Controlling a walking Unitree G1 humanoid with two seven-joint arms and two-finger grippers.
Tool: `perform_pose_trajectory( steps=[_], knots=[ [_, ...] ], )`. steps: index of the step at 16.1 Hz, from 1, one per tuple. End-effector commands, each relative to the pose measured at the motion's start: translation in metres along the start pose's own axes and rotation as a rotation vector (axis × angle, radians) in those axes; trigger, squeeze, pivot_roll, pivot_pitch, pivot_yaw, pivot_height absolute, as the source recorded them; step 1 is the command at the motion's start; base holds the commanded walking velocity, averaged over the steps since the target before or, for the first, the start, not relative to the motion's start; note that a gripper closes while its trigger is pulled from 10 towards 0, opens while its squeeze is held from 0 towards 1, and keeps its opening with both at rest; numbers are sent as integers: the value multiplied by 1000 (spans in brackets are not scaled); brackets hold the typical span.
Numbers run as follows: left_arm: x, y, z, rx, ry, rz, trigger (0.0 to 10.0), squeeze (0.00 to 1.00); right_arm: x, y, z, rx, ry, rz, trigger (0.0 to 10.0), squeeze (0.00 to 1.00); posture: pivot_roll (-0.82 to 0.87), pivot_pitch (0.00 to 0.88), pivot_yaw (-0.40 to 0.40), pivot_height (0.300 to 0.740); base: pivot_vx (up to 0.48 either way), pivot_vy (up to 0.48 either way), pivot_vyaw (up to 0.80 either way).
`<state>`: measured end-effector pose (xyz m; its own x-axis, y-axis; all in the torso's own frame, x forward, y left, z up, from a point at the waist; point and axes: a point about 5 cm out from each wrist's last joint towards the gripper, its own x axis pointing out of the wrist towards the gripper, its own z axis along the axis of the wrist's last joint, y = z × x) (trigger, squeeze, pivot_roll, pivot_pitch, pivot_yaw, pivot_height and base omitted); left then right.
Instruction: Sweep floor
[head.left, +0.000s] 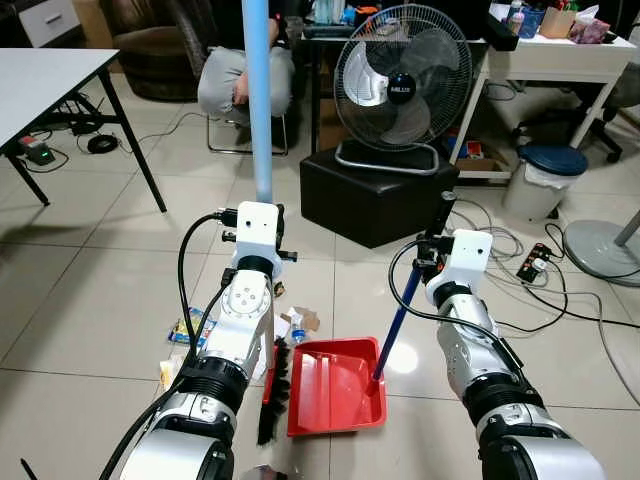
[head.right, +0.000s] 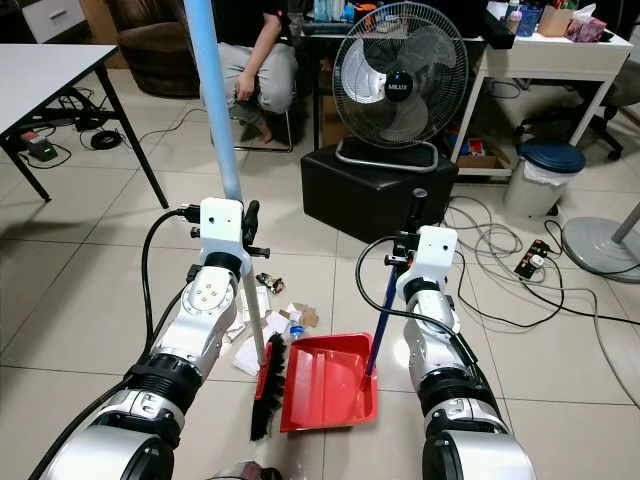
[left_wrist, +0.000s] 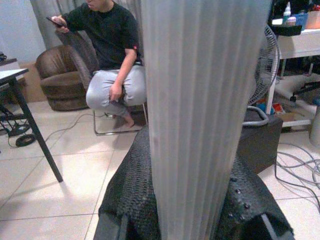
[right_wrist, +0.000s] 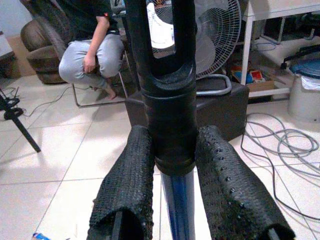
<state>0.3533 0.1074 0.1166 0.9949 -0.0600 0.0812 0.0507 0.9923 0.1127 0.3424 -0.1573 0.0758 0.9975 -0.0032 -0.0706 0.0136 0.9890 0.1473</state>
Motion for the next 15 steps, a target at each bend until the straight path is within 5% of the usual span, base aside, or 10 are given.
perform_pose_trajectory(
  steps=[1,15],
  knots=[
    [4,1,14,12,-61,4,10000,0,4,2,12,-8,-55,14,10000,0,-1,29,24,740,480,0,0],
    [5,9,17,19,-75,36,10000,0,3,4,11,-7,-53,31,10000,0,2,36,25,740,470,0,0]
  ],
)
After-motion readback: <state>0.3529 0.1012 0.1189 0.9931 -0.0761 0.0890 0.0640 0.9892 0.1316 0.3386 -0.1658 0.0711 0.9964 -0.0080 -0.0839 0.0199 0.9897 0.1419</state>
